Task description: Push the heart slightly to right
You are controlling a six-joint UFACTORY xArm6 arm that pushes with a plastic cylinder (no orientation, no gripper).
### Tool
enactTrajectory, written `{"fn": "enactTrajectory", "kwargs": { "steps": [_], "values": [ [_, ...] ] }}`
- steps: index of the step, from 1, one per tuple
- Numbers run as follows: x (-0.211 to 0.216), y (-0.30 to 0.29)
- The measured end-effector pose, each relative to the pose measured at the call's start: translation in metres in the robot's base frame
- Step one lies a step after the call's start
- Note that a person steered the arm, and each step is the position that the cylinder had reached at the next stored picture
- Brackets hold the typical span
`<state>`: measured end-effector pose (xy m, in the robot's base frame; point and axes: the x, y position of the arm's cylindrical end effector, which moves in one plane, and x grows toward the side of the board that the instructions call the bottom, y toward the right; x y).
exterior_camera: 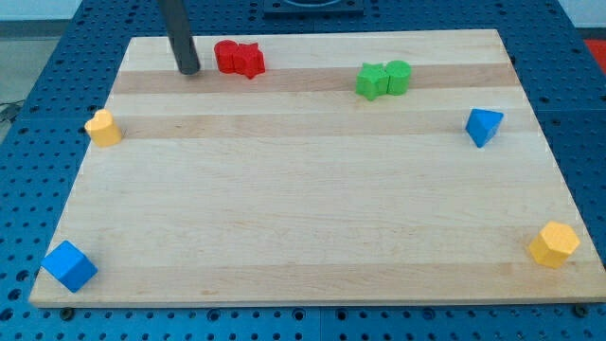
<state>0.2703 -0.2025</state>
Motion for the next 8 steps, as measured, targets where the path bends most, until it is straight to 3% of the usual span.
{"fn": "enactTrajectory", "kwargs": {
  "steps": [3, 4, 5, 6, 8],
  "values": [
    [0.009, -0.101],
    [0.011, -0.103],
    [0.029, -0.102],
    [0.082, -0.102],
    [0.121, -0.102]
  ]
}}
